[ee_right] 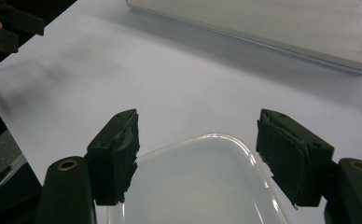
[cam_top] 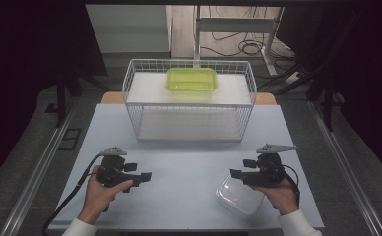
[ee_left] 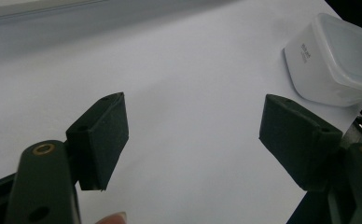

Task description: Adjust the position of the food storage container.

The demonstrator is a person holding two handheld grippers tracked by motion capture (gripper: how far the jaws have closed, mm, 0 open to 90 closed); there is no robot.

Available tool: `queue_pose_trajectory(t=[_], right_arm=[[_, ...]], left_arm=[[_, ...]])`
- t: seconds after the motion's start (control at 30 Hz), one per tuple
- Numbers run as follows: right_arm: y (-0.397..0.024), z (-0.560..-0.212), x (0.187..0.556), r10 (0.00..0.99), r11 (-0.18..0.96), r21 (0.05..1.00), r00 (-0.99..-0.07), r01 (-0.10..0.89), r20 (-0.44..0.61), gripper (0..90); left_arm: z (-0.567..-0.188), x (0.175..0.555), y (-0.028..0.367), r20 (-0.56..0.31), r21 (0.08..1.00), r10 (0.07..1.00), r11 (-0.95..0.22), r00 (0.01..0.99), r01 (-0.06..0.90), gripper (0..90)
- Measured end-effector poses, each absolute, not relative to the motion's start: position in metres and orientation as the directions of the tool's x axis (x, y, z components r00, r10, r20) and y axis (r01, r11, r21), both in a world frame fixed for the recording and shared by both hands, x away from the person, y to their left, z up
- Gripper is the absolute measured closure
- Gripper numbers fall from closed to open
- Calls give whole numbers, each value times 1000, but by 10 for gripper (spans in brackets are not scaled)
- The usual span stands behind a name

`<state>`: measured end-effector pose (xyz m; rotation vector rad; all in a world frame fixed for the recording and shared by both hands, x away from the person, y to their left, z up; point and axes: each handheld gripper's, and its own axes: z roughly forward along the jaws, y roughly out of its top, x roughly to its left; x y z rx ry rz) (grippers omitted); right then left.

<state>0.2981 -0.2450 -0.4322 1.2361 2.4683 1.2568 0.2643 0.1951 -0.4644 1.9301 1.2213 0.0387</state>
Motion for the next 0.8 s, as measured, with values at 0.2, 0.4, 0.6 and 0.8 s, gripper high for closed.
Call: queue_pose_trajectory(t=[0.2,0.4,0.6,0.8], right_arm=[[-240,-427,292,694,357,718,-684,597,224,321],[-236,-422,286,670,407,706,-714,580,201,360],[-242,-423,286,665,423,689,-718,589,205,414],[-250,-422,273,652,446,664,-726,600,219,611]], left_arm=[[-465,265,195,-385,649,761,-178,522,739,227],[-466,264,194,-373,645,767,-190,522,740,225],[-465,263,195,-367,643,768,-197,524,740,221],[-467,264,194,-368,638,769,-200,523,743,221]])
